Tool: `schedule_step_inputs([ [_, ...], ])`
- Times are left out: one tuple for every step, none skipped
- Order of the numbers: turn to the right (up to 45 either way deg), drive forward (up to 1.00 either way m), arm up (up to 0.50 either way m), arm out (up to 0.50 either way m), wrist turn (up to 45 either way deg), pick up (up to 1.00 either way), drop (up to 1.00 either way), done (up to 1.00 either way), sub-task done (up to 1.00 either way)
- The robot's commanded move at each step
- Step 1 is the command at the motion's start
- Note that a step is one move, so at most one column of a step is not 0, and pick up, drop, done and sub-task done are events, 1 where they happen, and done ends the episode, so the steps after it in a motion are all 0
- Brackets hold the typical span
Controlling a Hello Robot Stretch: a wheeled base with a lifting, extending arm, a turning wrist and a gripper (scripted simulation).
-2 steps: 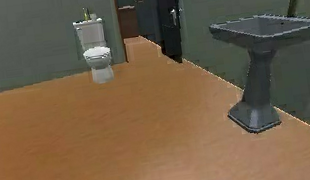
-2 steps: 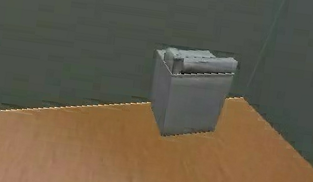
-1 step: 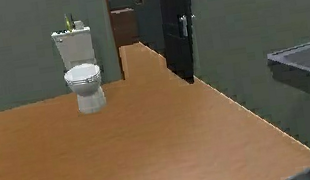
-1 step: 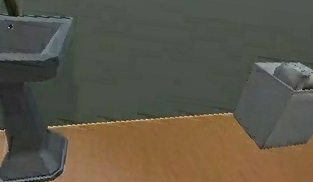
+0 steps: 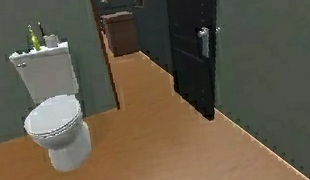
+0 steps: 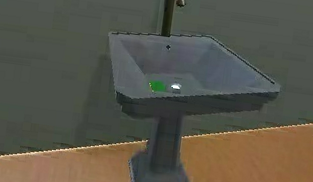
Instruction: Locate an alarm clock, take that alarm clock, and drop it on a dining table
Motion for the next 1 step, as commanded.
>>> schedule_step_inputs([
  [0.0,1.00,0.00,0.00,0.0,0.00,0.00,0.00,0.00],
])
